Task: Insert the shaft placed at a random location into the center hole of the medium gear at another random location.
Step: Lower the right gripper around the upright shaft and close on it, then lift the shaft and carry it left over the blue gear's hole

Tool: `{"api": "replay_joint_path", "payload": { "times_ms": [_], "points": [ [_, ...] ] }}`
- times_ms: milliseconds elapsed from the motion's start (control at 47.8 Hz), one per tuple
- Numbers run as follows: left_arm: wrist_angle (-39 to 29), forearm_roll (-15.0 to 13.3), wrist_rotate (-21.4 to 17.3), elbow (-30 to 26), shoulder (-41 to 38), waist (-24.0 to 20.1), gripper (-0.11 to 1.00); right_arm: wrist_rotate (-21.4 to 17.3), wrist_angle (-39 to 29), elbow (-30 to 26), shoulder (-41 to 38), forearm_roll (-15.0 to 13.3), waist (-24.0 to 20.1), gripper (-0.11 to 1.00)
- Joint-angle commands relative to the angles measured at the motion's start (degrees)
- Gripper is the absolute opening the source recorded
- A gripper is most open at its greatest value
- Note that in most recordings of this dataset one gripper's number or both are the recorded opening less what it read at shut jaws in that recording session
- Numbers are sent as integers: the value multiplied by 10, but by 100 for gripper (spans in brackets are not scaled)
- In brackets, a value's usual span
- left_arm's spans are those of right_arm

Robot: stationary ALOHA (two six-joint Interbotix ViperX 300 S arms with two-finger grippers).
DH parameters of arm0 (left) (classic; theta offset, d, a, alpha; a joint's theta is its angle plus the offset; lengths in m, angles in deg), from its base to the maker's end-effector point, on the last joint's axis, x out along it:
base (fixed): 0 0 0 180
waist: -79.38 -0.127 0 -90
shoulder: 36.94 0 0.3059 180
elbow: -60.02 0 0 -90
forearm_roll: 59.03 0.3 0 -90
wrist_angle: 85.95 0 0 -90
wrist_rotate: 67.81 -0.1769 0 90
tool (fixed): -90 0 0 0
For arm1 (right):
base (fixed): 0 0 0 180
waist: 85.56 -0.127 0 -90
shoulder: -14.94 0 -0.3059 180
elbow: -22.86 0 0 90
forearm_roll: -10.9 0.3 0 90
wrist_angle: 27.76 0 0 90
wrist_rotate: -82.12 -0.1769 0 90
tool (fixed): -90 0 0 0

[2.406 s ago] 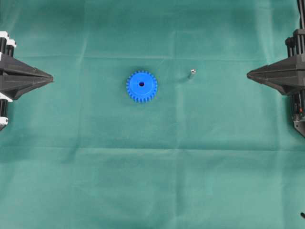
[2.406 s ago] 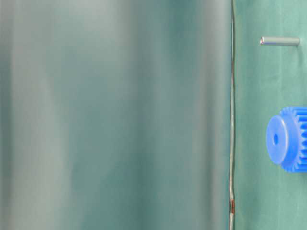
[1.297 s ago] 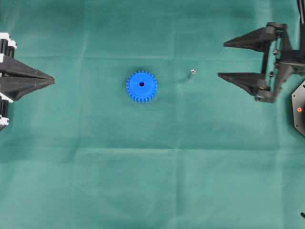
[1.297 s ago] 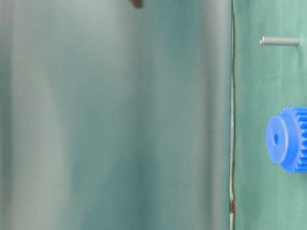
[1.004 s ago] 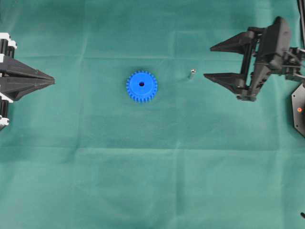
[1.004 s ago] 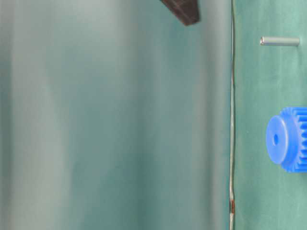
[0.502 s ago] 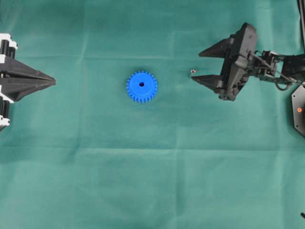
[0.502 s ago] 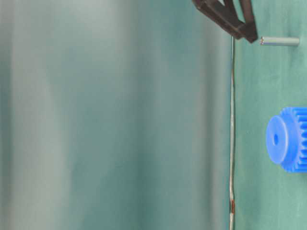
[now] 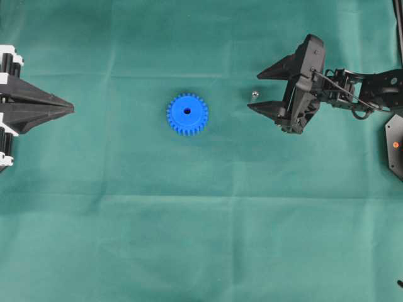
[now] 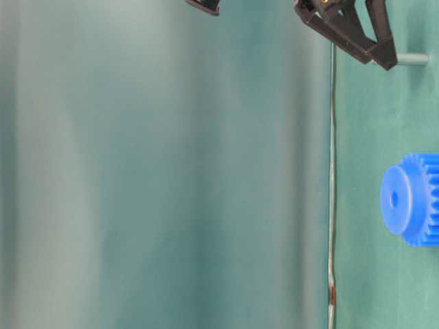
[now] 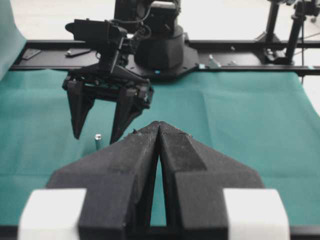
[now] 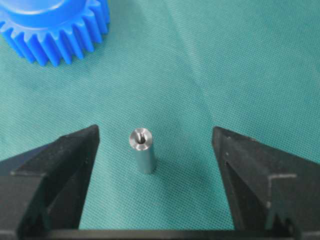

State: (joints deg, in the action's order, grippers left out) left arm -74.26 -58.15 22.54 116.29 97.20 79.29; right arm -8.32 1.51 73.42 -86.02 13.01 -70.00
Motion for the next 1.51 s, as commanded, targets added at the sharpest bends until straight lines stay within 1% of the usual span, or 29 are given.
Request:
{"api": "replay_joint_path", "payload": {
  "times_ms": [0, 42, 84, 126, 230, 272, 293, 565, 690, 795, 941, 1088, 1234, 1485],
  "points": [
    [3, 2, 1, -13, -5, 1, 0, 7, 8, -10, 5, 2, 3, 85],
    [3, 2, 1, -14, -5, 1, 0, 7, 9, -9, 5, 2, 3, 78],
    [3, 2, 1, -14, -5, 1, 0, 7, 7, -10, 5, 1, 3, 68],
    [3, 2, 1, -14, -4, 1, 0, 8, 5, -9, 5, 1, 3, 53],
    [3, 2, 1, -14, -4, 1, 0, 8, 4, -9, 5, 0, 3, 23],
    [3, 2, 1, -14, -4, 1, 0, 8, 4, -9, 5, 0, 3, 15],
    [3, 2, 1, -14, -4, 1, 0, 8, 3, -9, 5, 0, 3, 13],
    [1, 2, 1, -14, -4, 1, 0, 6, 3, -11, 8, 0, 3, 13],
    [0, 2, 1, -14, -4, 1, 0, 5, -10, -18, 30, 0, 3, 13],
    [-2, 2, 2, -14, -4, 1, 0, 6, -46, -25, 64, -1, 3, 13],
    [-3, 2, 2, -14, -3, 1, 0, 5, -124, -43, 128, -1, 3, 13],
    [-3, 2, 2, -15, -2, 1, 0, 6, -187, -59, 189, -2, 3, 13],
    [-3, 2, 2, -15, -2, 1, 0, 8, -211, -61, 220, -4, 3, 13],
    [-3, 2, 2, -15, -2, 1, 0, 7, -214, -61, 215, -4, 3, 13]
  ]
}}
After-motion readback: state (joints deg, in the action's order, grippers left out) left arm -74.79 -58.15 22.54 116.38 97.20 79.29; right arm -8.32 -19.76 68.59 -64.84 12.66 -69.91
